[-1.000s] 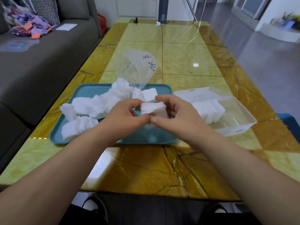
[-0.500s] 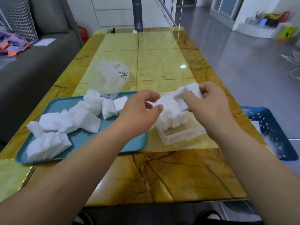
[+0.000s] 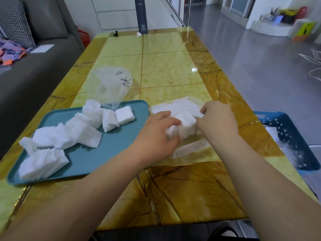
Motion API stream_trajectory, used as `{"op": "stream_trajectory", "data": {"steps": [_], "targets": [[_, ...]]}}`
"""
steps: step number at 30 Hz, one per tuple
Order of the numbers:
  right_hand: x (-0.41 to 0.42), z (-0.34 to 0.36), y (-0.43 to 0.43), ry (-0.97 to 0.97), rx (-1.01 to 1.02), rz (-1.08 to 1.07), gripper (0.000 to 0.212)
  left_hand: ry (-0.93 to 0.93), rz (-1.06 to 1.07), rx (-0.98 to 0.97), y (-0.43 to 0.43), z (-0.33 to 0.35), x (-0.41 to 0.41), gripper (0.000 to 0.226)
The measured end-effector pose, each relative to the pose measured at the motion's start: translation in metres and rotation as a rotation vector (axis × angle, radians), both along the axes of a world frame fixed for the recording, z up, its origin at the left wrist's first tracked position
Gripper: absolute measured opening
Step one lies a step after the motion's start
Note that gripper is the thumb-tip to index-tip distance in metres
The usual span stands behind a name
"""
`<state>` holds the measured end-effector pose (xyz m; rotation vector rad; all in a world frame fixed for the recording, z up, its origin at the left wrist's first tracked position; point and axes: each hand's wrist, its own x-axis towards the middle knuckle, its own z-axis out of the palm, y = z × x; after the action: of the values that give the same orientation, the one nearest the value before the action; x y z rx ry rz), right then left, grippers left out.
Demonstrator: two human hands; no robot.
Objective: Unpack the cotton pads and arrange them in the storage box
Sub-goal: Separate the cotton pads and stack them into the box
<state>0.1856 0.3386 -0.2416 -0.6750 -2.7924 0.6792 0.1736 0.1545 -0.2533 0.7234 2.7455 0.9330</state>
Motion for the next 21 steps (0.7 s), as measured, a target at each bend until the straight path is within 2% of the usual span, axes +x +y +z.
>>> {"op": "stream_trajectory", "data": {"steps": [2, 4, 8, 14, 15, 18, 21], "targets": [[0.000, 0.003, -0.008, -0.024, -0.030, 0.064, 0.029, 0.010, -0.006, 0.008, -0.002, -0.002, 0.000, 0.043], [0.003, 0.013, -0.016, -0.075, -0.055, 0.133, 0.037, 0.019, -0.015, 0.002, -0.001, -0.002, 0.001, 0.042], [0.013, 0.027, -0.027, -0.250, 0.024, 0.181, 0.023, 0.037, -0.022, -0.004, 0.001, -0.004, -0.001, 0.042], [0.013, 0.035, -0.025, -0.213, 0.120, 0.113, 0.018, 0.106, 0.003, 0.073, -0.016, -0.003, -0.002, 0.046], [0.014, 0.036, -0.026, -0.210, 0.123, 0.106, 0.013, 0.138, 0.031, 0.045, -0.023, -0.002, -0.007, 0.045], [0.011, 0.035, -0.033, -0.117, 0.135, 0.110, 0.055, 0.232, 0.154, -0.265, -0.054, -0.003, -0.035, 0.048], [0.007, 0.034, -0.054, 0.051, 0.091, 0.189, 0.060, 0.203, 0.209, -0.535, -0.084, -0.008, -0.060, 0.056]]}}
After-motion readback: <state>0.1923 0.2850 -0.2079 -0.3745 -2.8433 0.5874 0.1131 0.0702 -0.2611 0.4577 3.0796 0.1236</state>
